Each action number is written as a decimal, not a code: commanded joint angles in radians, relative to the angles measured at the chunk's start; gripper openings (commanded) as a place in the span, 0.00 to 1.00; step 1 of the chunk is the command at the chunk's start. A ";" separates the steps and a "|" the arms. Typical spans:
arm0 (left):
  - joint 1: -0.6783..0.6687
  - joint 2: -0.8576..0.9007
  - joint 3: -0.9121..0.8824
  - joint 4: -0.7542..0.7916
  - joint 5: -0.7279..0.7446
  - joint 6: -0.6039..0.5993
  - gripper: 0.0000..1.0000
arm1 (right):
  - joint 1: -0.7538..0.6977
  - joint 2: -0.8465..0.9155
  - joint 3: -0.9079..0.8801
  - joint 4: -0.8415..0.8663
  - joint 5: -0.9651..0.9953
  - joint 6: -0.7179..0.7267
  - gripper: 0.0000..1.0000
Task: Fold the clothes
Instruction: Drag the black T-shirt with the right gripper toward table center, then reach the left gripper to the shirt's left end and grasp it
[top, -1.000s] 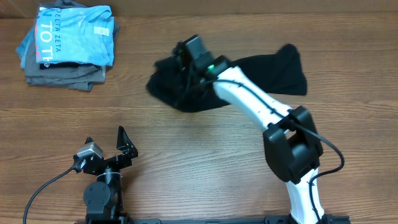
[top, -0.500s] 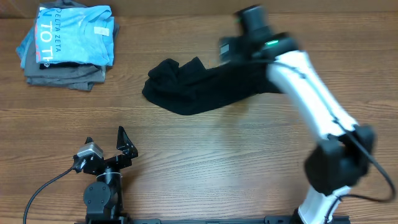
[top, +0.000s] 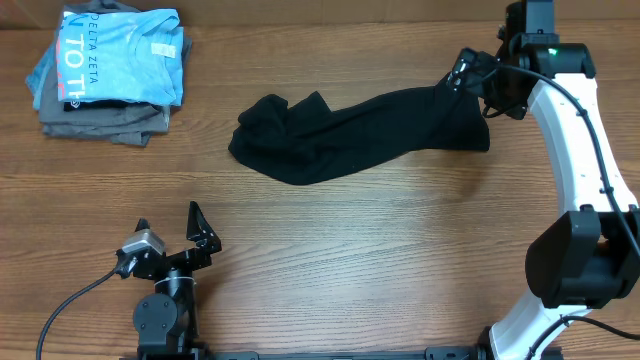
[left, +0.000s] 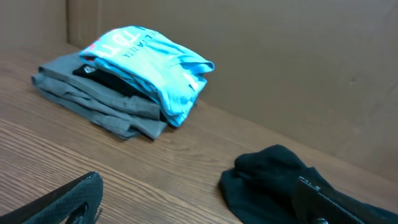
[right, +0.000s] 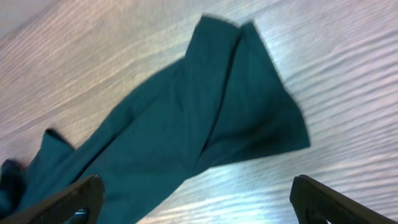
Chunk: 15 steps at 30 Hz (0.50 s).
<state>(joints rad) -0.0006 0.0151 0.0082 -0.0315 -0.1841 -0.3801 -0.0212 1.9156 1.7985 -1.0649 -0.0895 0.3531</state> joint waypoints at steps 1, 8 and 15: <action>-0.006 -0.010 -0.003 0.016 0.045 -0.032 1.00 | 0.003 0.019 -0.007 -0.002 -0.108 0.019 1.00; -0.006 -0.010 -0.003 0.159 0.324 -0.102 1.00 | 0.046 0.026 -0.008 0.026 -0.204 0.144 1.00; -0.006 0.012 0.097 0.119 0.447 -0.090 1.00 | 0.105 0.026 -0.008 0.016 -0.192 0.145 1.00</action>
<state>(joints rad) -0.0006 0.0151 0.0189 0.1253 0.1585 -0.4690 0.0601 1.9388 1.7927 -1.0492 -0.2722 0.4763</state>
